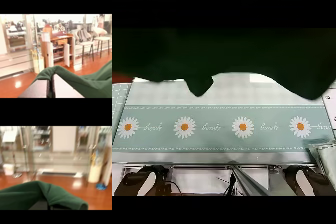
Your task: Fold the shirts.
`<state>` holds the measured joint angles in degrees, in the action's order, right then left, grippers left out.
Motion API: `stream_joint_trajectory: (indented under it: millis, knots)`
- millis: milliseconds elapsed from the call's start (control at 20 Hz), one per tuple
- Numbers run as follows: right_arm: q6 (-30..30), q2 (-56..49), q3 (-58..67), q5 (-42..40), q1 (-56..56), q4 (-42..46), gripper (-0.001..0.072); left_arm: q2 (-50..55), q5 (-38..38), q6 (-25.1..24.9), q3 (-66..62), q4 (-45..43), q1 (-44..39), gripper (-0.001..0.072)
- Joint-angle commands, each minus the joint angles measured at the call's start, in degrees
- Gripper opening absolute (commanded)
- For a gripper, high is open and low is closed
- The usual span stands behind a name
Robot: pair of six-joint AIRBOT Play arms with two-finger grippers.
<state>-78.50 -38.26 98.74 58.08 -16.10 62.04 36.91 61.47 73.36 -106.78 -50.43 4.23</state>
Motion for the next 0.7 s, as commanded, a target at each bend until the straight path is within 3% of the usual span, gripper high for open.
stream_joint_trajectory:
  millis: [0,250,450,650]
  knots:
    - [-4.5,4.3,4.3,9.1,0.0,7.8,0.0023,-1.4,10.8,5.3,-6.7,-2.4,0.1,0.002]
    - [-7.3,5.6,7.3,26.2,0.0,11.0,0.0023,-2.7,23.9,14.8,-10.3,-11.8,0.1,0.0019]
    - [-9.3,1.6,7.2,46.9,0.2,11.7,0.0022,-0.9,41.9,19.1,-9.3,-13.4,0.6,0.0018]
    - [-9.7,-5.1,1.4,48.2,3.8,12.8,0.0023,0.6,44.0,19.3,1.0,-16.1,1.8,0.0019]
